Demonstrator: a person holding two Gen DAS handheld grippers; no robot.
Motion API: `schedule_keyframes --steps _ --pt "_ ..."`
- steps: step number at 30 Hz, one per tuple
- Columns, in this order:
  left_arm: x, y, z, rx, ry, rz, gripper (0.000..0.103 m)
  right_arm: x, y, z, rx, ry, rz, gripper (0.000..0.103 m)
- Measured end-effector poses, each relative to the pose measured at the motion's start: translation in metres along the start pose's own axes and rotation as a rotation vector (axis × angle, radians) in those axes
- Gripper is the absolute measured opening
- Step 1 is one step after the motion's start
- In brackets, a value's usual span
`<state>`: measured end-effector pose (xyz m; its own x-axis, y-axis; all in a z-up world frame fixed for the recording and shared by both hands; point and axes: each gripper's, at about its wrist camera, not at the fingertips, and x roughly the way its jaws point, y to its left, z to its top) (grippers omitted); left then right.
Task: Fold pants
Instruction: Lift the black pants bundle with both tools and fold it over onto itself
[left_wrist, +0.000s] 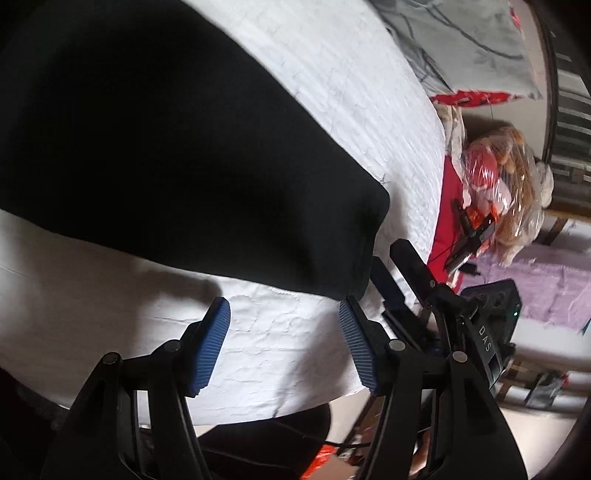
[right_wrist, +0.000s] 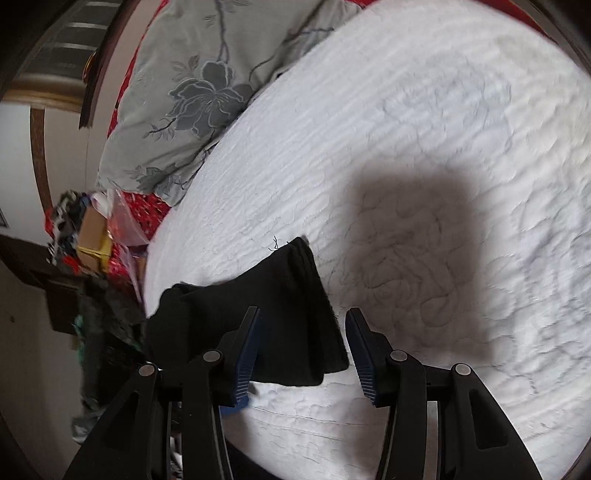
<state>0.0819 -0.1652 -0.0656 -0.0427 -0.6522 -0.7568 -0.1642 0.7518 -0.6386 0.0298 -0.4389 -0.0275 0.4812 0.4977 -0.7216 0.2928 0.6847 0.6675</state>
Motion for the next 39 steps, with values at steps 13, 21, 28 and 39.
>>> schedule_keyframes --steps 13,21,28,39 --pt "0.027 -0.01 -0.006 -0.031 -0.033 -0.003 0.068 0.035 -0.008 0.034 0.125 0.041 0.119 0.057" --pt "0.041 -0.034 -0.002 0.023 -0.061 -0.016 0.068 0.045 -0.011 0.043 0.154 0.086 0.182 0.06" --pt "0.045 -0.028 0.004 0.029 -0.024 -0.056 0.034 0.053 -0.01 0.047 0.132 0.144 0.219 0.06" --pt "0.03 -0.024 0.008 0.021 0.026 -0.141 0.008 0.039 0.026 0.032 -0.021 0.077 0.035 0.016"
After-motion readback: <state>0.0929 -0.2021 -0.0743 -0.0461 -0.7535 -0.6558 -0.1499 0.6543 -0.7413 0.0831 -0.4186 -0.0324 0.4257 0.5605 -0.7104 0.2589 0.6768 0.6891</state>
